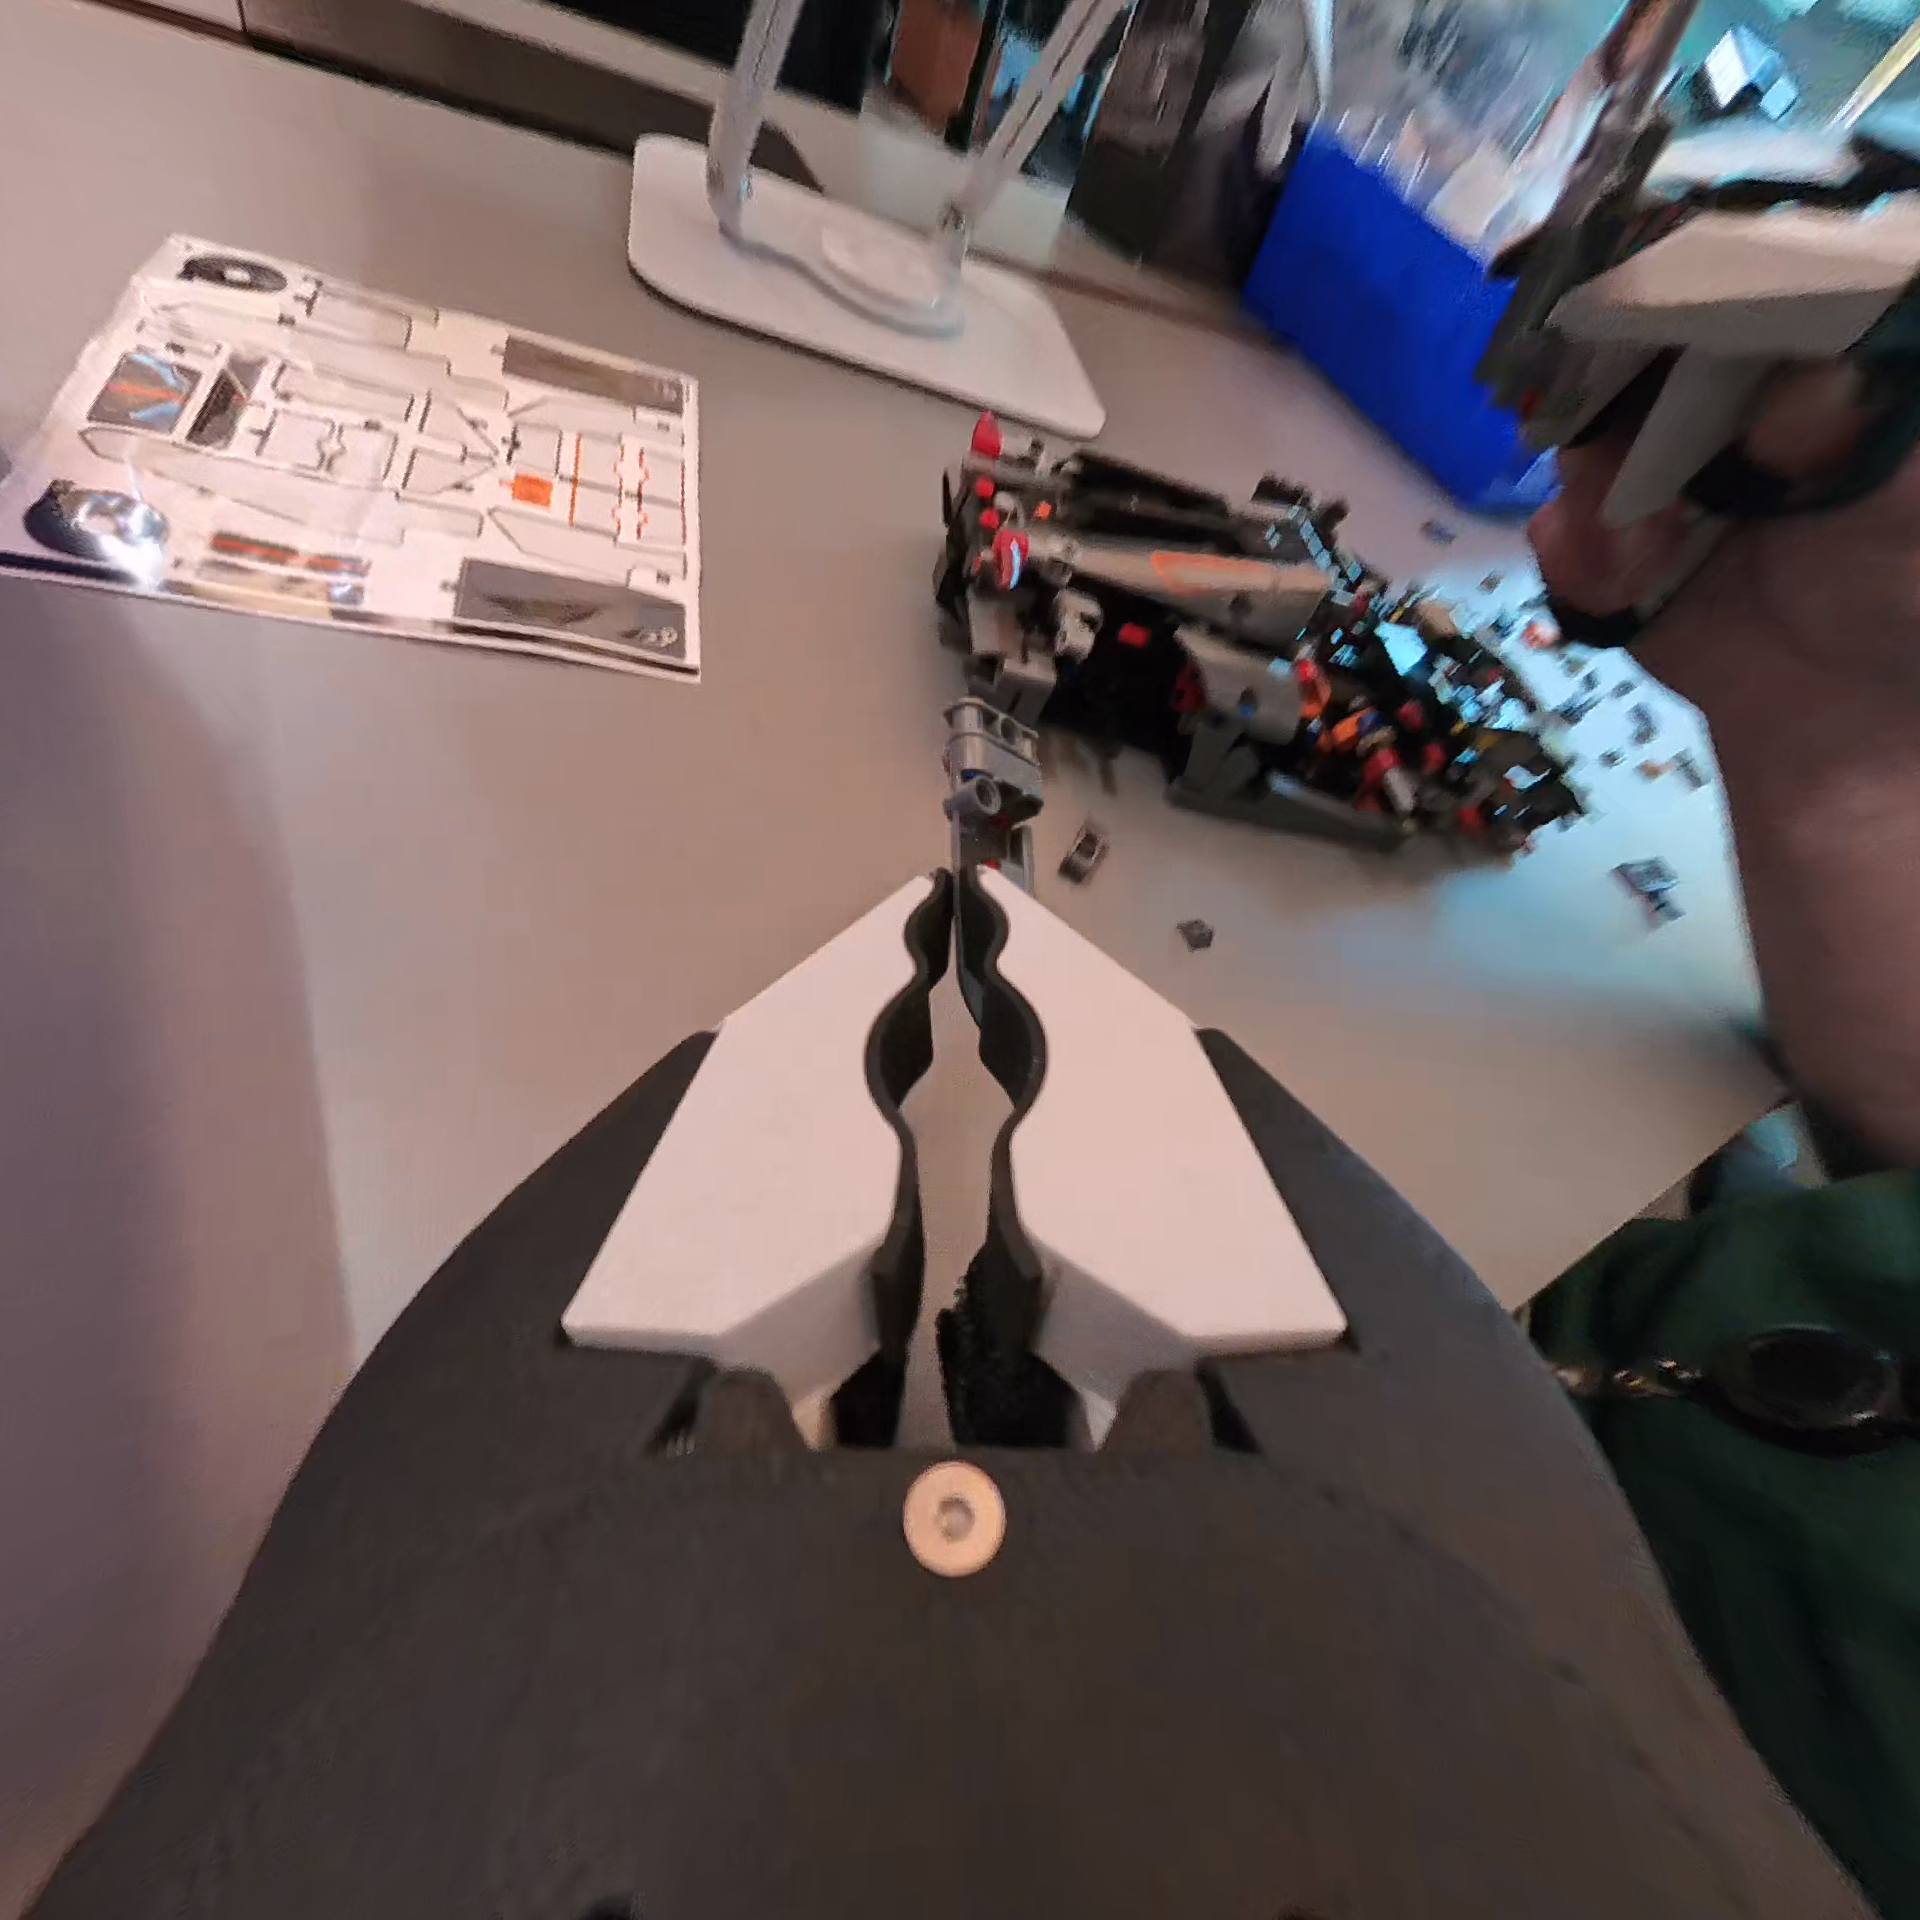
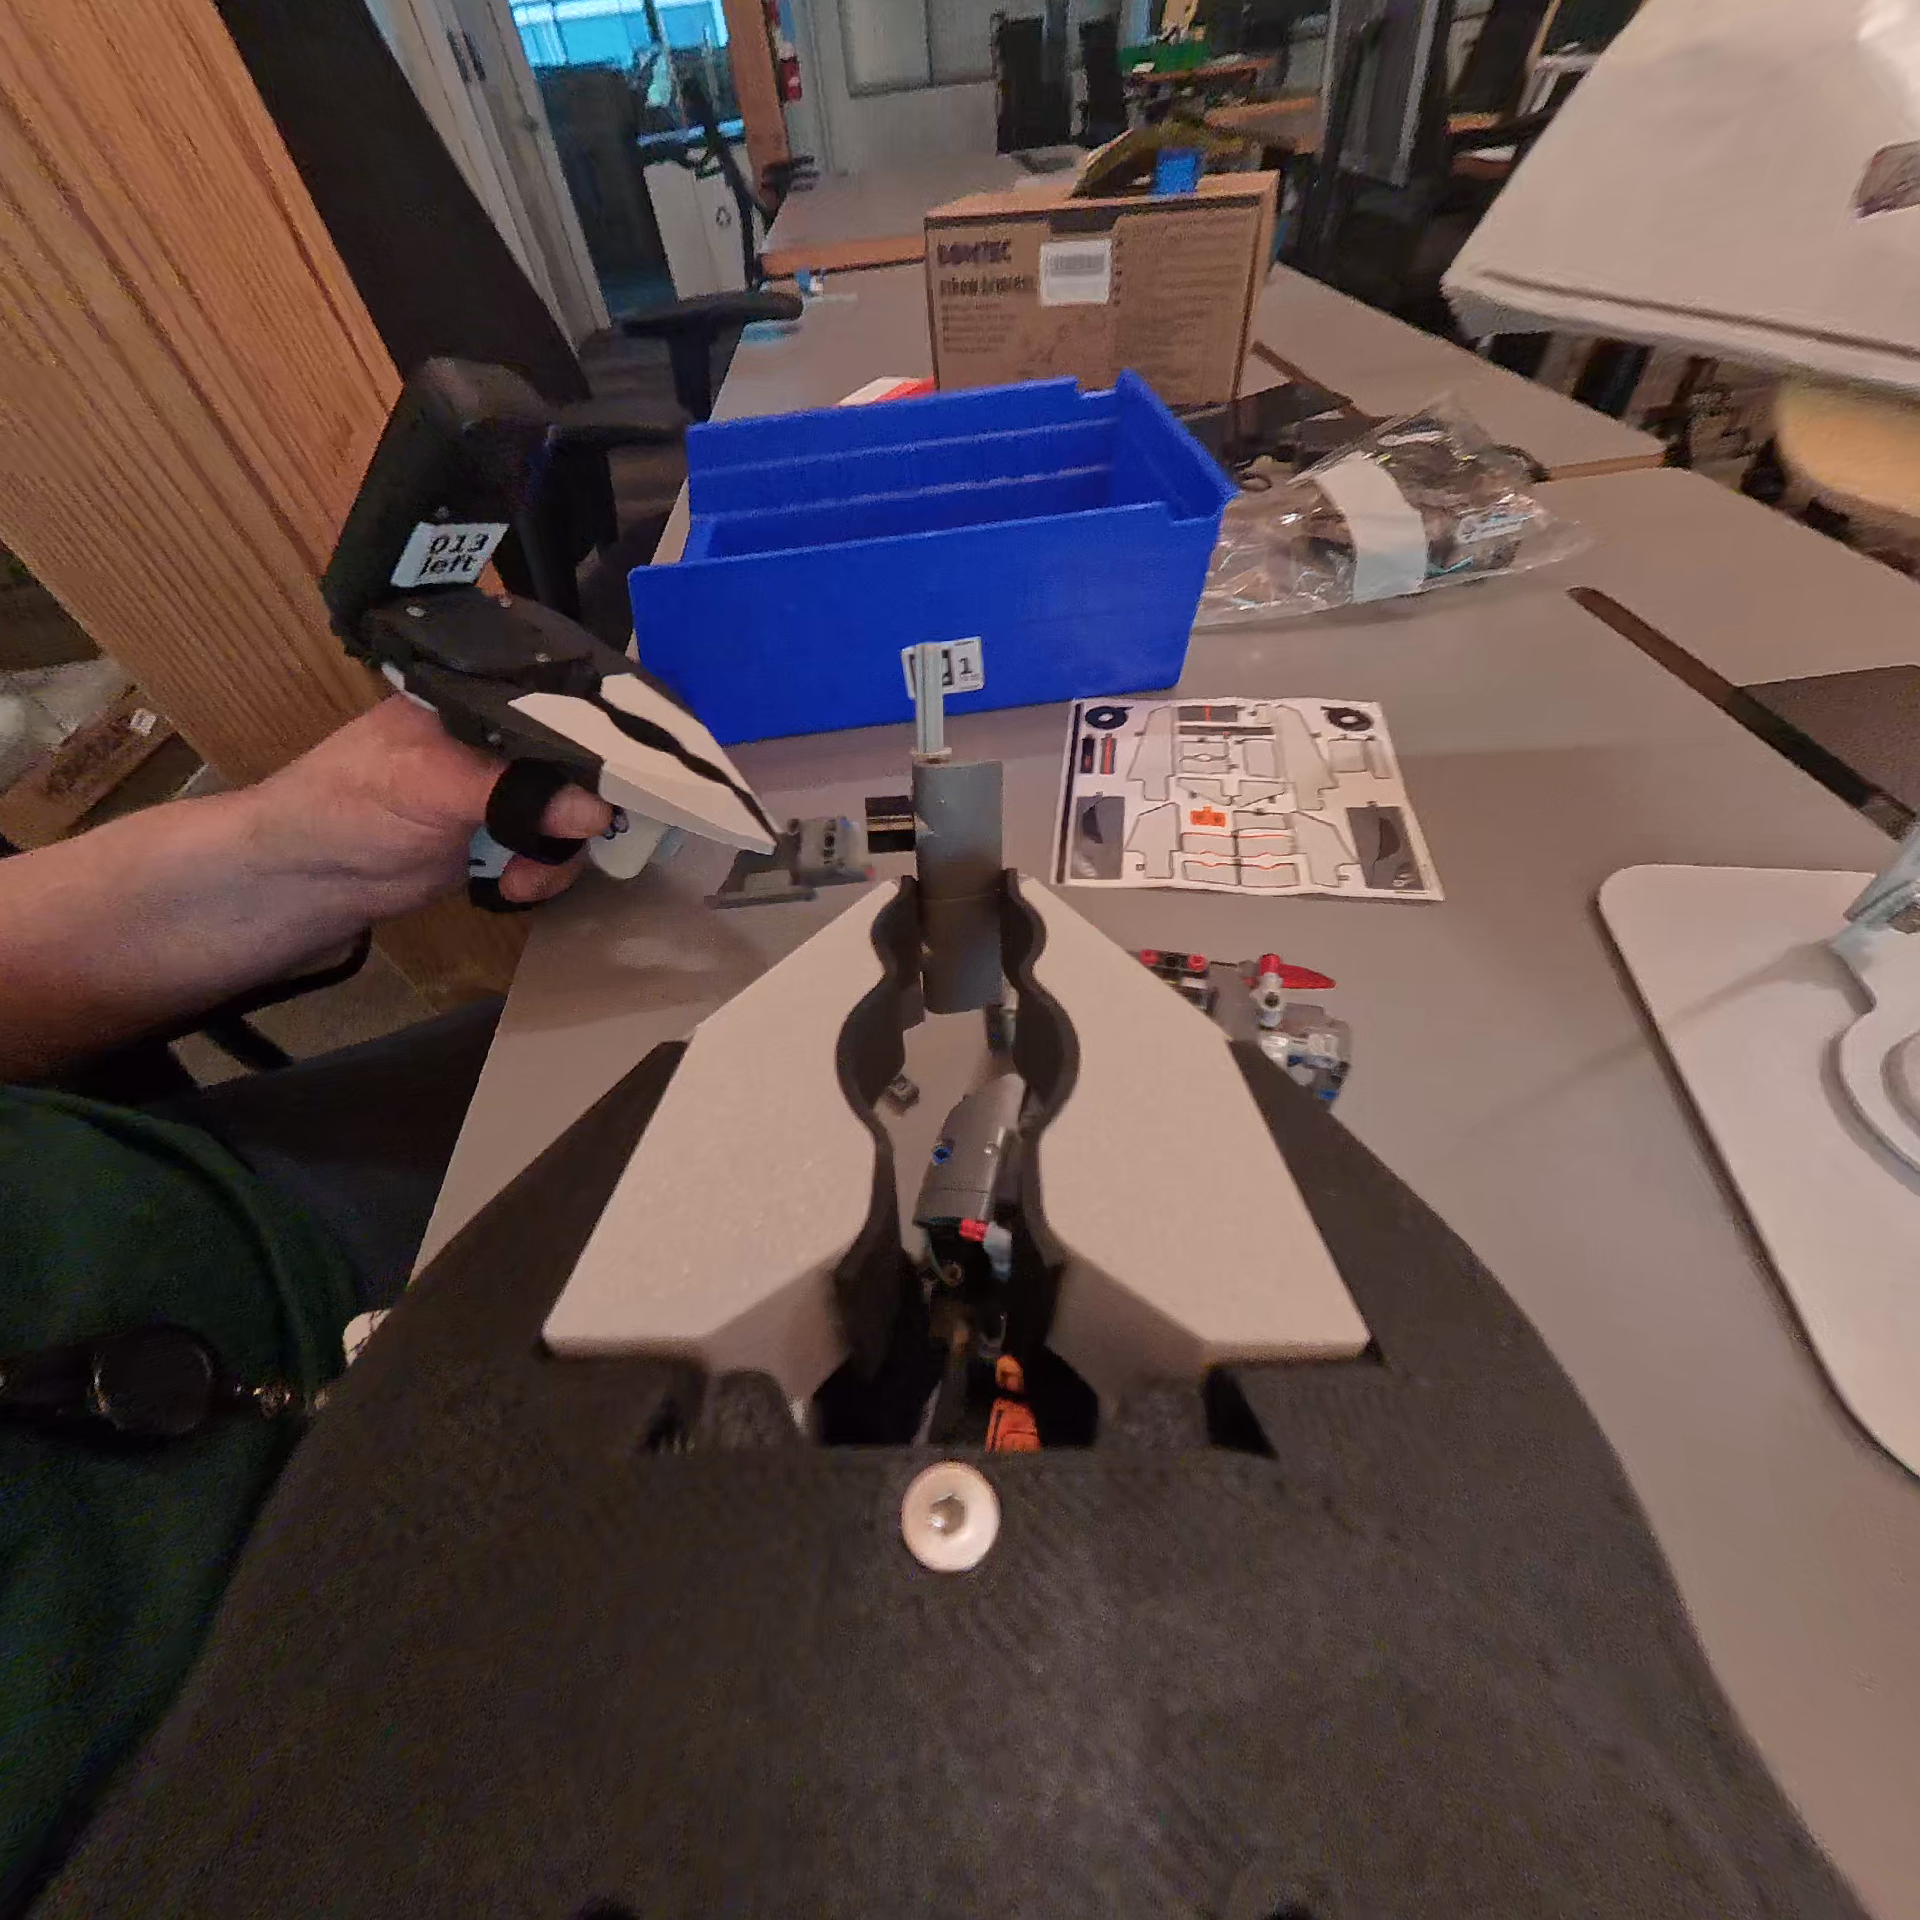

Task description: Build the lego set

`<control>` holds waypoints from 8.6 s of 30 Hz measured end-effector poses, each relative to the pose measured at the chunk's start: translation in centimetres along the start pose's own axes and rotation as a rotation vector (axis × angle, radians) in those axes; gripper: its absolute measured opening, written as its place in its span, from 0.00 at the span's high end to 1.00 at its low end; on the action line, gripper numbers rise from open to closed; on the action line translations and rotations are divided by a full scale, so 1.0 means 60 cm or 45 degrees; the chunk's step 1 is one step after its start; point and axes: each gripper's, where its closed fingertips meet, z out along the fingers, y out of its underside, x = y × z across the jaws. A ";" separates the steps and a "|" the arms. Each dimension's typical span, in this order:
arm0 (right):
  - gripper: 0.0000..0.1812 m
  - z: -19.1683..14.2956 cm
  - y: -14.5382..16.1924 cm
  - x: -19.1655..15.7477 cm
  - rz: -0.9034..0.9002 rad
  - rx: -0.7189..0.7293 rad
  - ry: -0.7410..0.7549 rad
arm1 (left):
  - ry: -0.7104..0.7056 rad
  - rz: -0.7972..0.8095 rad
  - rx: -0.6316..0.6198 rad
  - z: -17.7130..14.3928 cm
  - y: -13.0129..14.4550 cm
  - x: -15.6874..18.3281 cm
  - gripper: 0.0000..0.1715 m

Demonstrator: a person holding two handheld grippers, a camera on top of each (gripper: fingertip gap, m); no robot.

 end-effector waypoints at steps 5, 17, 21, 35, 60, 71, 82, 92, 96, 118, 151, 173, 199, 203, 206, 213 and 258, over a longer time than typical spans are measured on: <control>0.93 -0.071 -0.036 0.063 0.074 0.185 0.163 | 0.107 -0.083 0.136 -0.009 -0.026 0.008 1.00; 0.93 -0.193 -0.023 0.147 0.188 0.294 0.363 | 0.282 -0.153 0.274 0.005 -0.064 0.028 1.00; 0.93 -0.199 -0.008 0.159 0.185 0.247 0.403 | 0.335 -0.151 0.285 0.022 -0.076 0.040 1.00; 0.93 -0.137 -0.006 0.109 0.345 0.260 0.102 | 0.517 -0.182 0.466 0.074 -0.153 0.082 1.00; 0.93 0.066 -0.031 -0.021 0.522 0.134 -0.251 | 0.281 0.090 0.693 0.059 -0.230 0.119 1.00; 0.93 0.074 -0.045 -0.029 0.484 0.150 -0.239 | 0.584 -0.280 0.827 0.050 -0.237 0.110 1.00; 0.93 0.071 -0.049 -0.028 0.443 0.160 -0.219 | 0.910 -0.552 0.872 0.044 -0.244 0.111 1.00; 0.93 0.072 -0.049 -0.029 0.421 0.153 -0.203 | 0.936 -0.596 0.884 0.046 -0.245 0.102 1.00; 0.93 0.073 -0.049 -0.030 0.409 0.152 -0.198 | 0.942 -0.595 0.883 0.047 -0.245 0.103 1.00; 0.93 0.051 -0.080 -0.045 0.505 0.351 -0.417 | 0.760 -0.474 0.825 0.054 -0.241 0.089 1.00; 0.93 0.055 -0.043 0.010 0.066 0.186 0.070 | -0.109 -0.022 -0.104 0.042 -0.031 -0.022 0.85; 0.93 0.062 -0.053 -0.008 -0.755 0.028 0.581 | 0.341 0.165 0.406 0.069 -0.200 0.161 0.91; 0.84 0.044 -0.075 -0.087 0.162 0.337 -0.447 | 1.104 -0.204 0.636 -0.003 -0.227 0.188 0.92; 0.92 0.041 -0.078 -0.099 0.239 0.365 -0.553 | 1.155 -0.195 0.639 -0.002 -0.225 0.195 0.92; 0.93 0.041 -0.080 -0.096 0.195 0.383 -0.494 | 1.162 -0.203 0.653 0.001 -0.224 0.191 0.92; 0.93 0.042 -0.085 -0.065 -0.503 0.318 0.154 | 1.063 -0.297 0.689 0.011 -0.230 0.157 0.84; 0.94 0.080 -0.060 -0.082 -1.193 0.104 0.591 | 1.103 -0.329 0.488 0.011 -0.200 0.168 0.81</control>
